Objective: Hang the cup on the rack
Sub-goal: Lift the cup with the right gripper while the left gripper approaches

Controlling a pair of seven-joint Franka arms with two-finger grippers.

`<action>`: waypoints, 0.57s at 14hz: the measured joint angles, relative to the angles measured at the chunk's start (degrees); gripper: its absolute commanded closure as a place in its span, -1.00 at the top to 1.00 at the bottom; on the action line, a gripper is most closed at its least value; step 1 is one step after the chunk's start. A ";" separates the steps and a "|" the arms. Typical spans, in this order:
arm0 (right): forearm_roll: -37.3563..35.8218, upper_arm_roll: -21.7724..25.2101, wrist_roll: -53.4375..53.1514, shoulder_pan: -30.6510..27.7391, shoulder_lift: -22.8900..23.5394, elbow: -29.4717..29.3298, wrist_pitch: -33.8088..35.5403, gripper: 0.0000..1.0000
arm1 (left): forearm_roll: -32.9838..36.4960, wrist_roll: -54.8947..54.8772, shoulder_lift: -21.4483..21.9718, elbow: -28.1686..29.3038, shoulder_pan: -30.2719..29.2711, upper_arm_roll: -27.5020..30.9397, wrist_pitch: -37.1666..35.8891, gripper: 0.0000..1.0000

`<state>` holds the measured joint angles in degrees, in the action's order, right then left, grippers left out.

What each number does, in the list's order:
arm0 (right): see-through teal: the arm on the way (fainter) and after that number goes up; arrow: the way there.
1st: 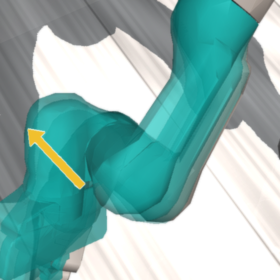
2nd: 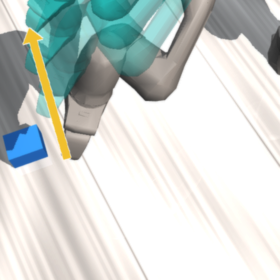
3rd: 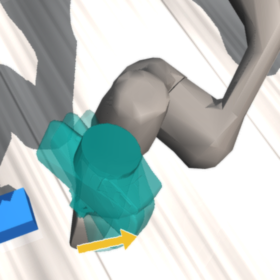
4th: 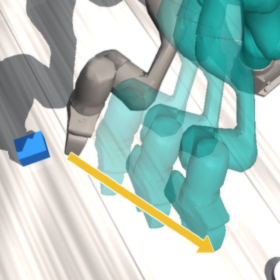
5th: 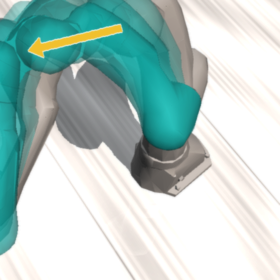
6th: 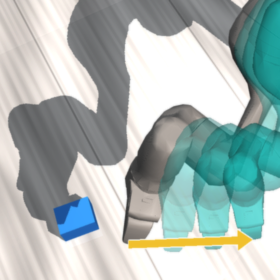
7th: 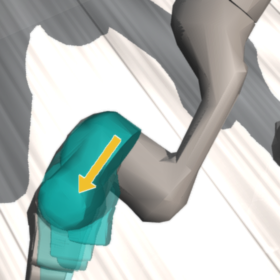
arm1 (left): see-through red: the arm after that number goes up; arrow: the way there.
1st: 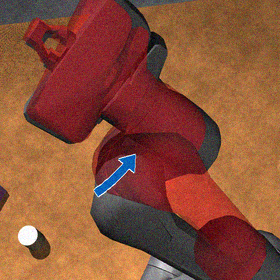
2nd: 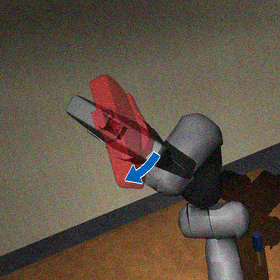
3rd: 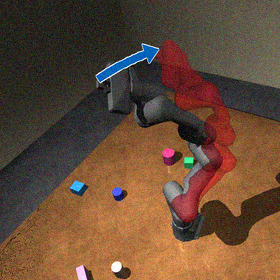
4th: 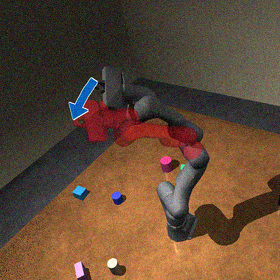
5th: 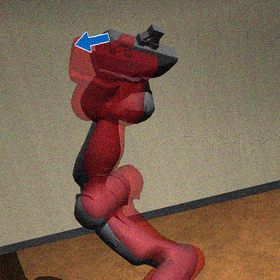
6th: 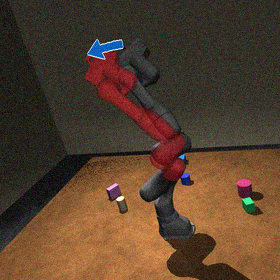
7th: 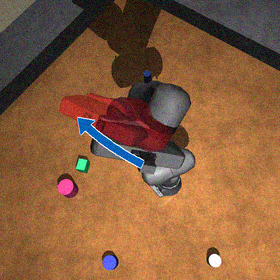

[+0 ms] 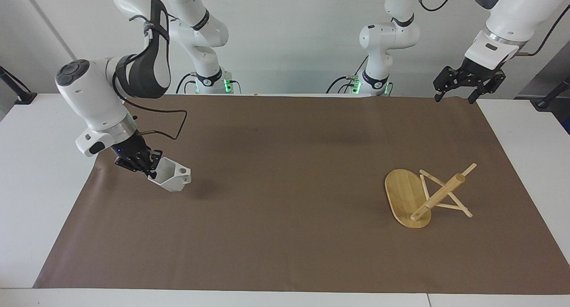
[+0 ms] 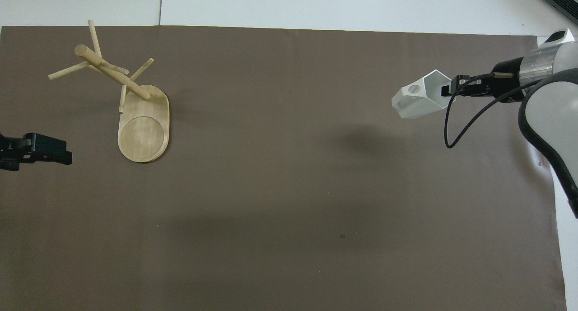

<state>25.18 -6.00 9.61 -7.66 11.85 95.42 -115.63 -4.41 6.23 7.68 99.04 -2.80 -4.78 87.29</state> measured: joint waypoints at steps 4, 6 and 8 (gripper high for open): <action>15.60 -5.40 -0.06 0.01 -0.09 -0.43 -0.49 -1.00 | -5.71 3.73 4.38 7.54 -3.62 0.18 -0.05 1.00; 20.47 -8.79 -0.27 0.01 -0.29 -0.76 -0.80 -1.00 | -9.40 11.01 5.82 9.92 -5.81 0.39 -0.03 1.00; 24.40 -12.00 -1.82 0.02 -0.69 -0.92 -1.13 -1.00 | -14.04 20.42 6.96 12.34 -6.07 0.38 0.43 1.00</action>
<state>49.58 -18.00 7.79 -7.64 11.16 94.49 -116.76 -18.45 26.65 14.64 111.39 -8.86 -4.40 87.71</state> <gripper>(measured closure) 0.960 0.000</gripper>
